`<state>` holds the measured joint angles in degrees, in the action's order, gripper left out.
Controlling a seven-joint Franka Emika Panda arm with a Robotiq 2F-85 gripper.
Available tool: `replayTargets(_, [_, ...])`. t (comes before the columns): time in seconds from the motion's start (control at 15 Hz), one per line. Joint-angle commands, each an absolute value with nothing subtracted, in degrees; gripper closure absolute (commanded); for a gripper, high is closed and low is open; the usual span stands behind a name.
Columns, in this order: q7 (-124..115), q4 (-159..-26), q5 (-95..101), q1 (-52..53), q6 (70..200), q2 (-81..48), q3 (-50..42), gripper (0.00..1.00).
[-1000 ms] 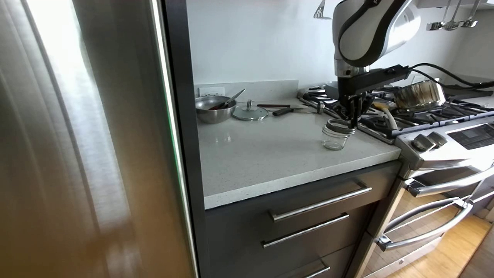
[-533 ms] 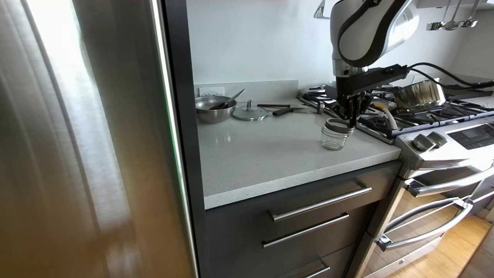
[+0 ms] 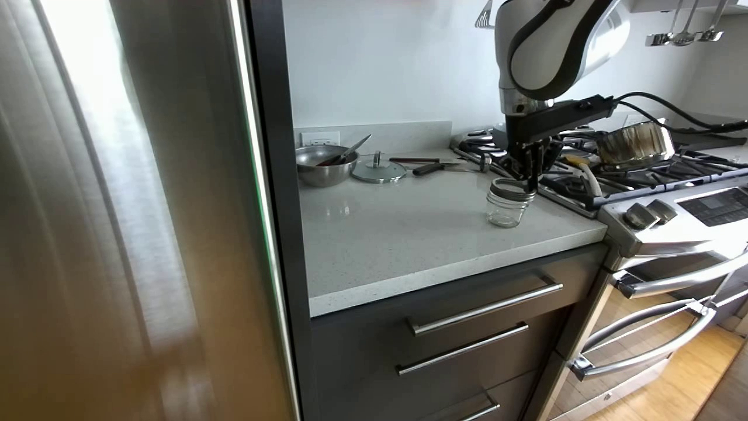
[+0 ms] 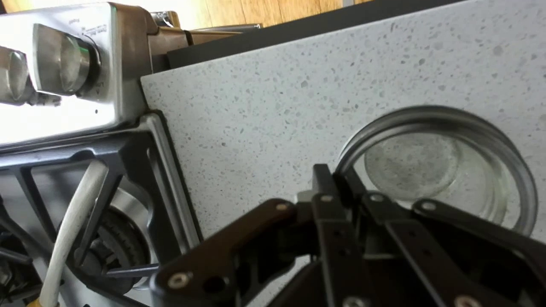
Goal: Pick up the mason jar lid and place it on the clear jar
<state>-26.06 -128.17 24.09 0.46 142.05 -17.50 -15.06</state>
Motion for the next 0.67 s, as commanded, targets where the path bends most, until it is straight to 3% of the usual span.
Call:
replayTargets(0.0, [-27.61, -127.64, 25.15, 1.01, 139.56, -17.62, -15.05, 0.98])
replayTargets(0.6, [-26.75, -126.83, 24.42, 0.15, 140.36, -18.33, -14.96, 0.98])
